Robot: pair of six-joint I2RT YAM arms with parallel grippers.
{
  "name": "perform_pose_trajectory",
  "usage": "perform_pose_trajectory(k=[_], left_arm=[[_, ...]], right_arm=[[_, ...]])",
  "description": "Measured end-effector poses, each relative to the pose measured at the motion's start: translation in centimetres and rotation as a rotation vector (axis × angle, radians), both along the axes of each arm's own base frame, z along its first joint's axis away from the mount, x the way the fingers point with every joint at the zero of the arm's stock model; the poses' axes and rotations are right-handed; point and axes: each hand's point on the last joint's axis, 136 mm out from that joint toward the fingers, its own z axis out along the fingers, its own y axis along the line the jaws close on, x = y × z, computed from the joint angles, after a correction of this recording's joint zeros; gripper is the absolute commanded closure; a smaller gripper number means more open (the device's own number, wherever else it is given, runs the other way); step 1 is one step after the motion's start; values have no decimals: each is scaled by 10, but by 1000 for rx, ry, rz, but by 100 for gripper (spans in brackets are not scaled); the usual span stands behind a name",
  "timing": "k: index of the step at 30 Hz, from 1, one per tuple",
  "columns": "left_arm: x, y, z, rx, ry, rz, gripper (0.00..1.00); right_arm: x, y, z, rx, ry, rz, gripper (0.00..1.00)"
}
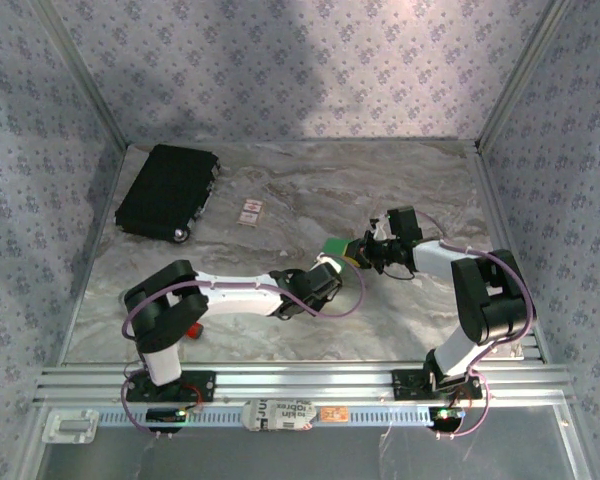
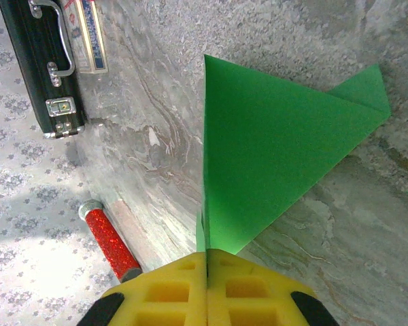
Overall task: Fold a paper plane with a square sheet of paper (pick it up from the middle)
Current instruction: Fold the wing for the fifth time at the center of the table.
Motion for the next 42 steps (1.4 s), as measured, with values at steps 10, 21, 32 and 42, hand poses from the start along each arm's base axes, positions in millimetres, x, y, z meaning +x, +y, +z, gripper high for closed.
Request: perform_pose_trajectory(k=[10, 21, 32, 42], left_arm=[[1, 1, -4, 29, -6, -8, 64], [4, 3, -3, 49, -23, -14, 77], [4, 3, -3, 54, -26, -22, 85], [7, 6, -1, 78, -53, -30, 72]], right_arm=[[0, 0, 0, 0, -1, 0, 93], [0, 0, 0, 0, -1, 0, 93], [0, 0, 0, 0, -1, 0, 93], [0, 0, 0, 3, 0, 2, 93]])
